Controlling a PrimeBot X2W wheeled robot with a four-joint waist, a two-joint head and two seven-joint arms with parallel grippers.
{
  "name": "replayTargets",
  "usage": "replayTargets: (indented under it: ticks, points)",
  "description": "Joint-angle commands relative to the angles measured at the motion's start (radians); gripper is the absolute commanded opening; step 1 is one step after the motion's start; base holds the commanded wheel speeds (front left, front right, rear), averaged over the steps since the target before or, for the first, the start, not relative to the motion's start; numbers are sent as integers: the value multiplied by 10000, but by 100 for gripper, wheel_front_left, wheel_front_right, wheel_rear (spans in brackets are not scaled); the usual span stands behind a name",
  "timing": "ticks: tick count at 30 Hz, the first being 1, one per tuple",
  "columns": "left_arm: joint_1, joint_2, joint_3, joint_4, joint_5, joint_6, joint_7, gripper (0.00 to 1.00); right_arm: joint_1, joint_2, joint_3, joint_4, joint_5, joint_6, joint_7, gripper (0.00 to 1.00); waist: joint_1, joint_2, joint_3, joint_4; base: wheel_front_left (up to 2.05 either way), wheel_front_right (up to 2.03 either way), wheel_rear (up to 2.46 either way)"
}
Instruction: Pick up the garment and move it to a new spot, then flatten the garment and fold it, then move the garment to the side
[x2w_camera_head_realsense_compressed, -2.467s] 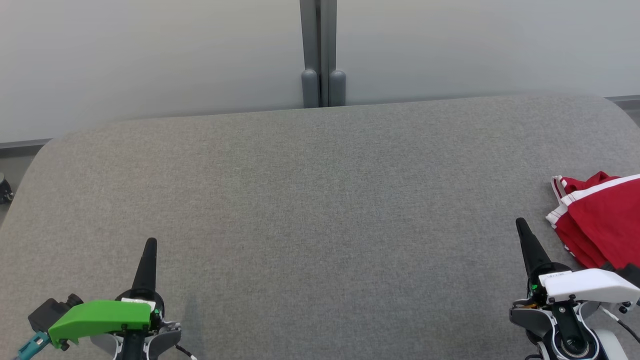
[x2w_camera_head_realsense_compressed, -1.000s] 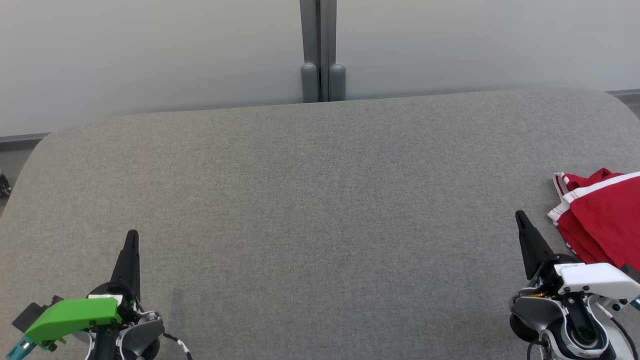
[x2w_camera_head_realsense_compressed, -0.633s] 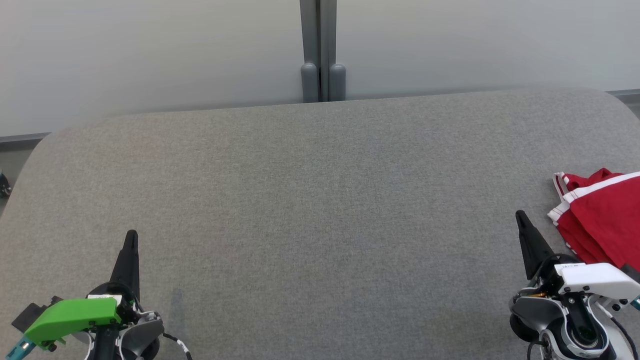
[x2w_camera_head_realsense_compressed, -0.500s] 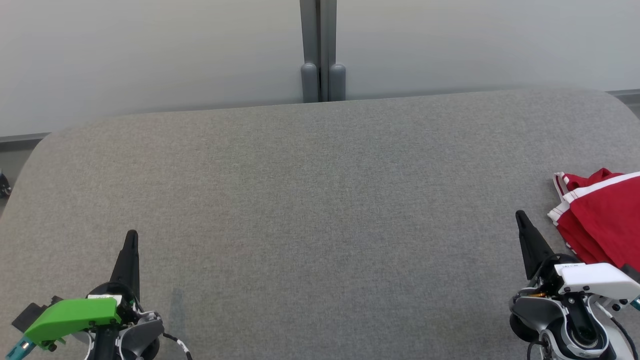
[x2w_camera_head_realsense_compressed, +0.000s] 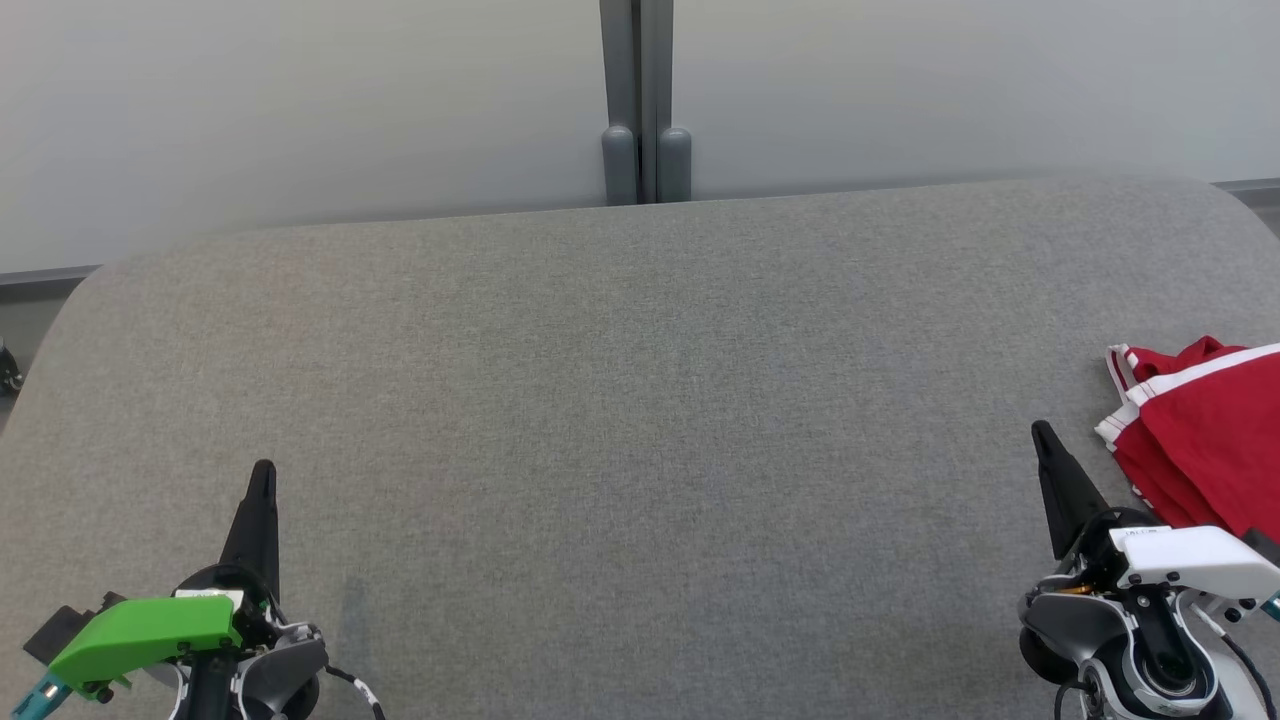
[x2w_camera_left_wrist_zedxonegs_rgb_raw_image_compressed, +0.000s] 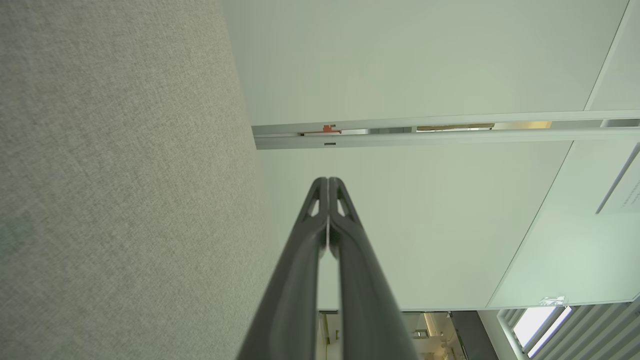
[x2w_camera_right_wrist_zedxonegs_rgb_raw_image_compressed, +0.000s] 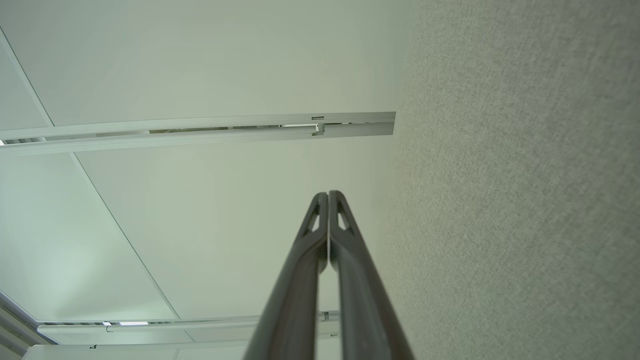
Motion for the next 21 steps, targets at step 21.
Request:
replayTargets:
  ticks: [21]
  points:
    - [-155,-46,91,21,96,-56,63,0,-67,18,-45,16,-81,0,60,0,0,0,0,0,0,0,0]
